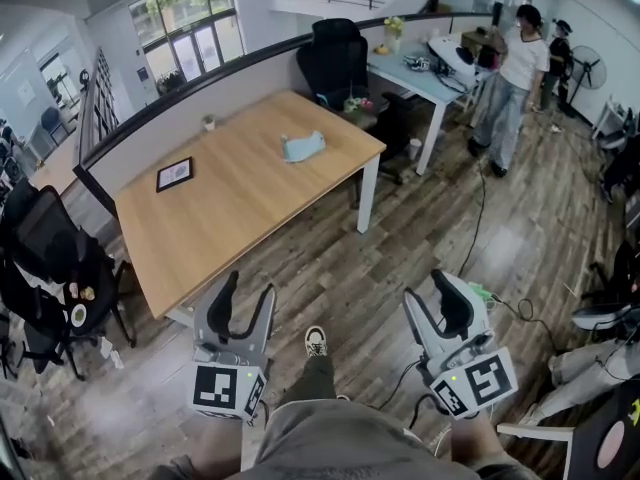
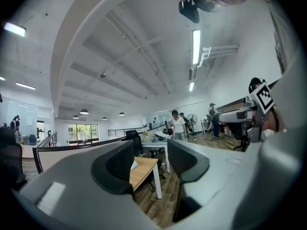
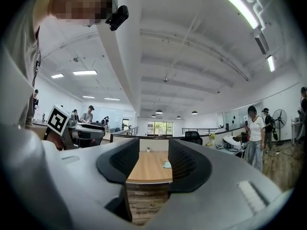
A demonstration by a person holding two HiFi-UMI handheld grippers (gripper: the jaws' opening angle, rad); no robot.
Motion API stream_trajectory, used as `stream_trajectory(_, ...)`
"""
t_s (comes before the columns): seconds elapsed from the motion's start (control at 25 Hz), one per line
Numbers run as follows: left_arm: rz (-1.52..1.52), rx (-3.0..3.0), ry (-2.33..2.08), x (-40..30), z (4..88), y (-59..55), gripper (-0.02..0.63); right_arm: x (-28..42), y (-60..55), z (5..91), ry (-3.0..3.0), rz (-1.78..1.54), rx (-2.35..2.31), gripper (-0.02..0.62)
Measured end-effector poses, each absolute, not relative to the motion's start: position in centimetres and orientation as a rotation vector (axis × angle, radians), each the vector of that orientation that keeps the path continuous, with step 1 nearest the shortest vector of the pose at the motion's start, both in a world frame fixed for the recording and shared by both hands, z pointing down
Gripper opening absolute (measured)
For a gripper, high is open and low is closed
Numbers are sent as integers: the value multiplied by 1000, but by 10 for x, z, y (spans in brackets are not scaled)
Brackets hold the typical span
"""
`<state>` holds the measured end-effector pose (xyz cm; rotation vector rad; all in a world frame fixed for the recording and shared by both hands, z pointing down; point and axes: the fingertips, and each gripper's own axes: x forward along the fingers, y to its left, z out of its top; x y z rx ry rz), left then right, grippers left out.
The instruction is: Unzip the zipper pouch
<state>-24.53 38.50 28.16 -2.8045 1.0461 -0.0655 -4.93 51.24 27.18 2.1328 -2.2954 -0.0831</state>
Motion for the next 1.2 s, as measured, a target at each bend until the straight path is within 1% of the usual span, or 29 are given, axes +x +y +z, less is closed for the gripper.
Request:
stream_trajectory(0.24, -109, -2800, 1033, -228, 295, 346, 218, -32, 474, 288, -2258, -53, 2110, 172)
stream_trajectory(0.48, -146, -2812, 1017, -208, 304, 283, 216, -10, 414, 293, -2249, -20, 2132, 172)
stream_trajectory(0.88, -223, -2835, 1004, -175, 308, 138, 212, 19, 262, 293, -2248, 41, 2087, 170)
stream_trajectory(1.2, -224, -2830, 995, -162, 300, 37, 212, 21, 147, 286, -2260, -12, 2027, 170)
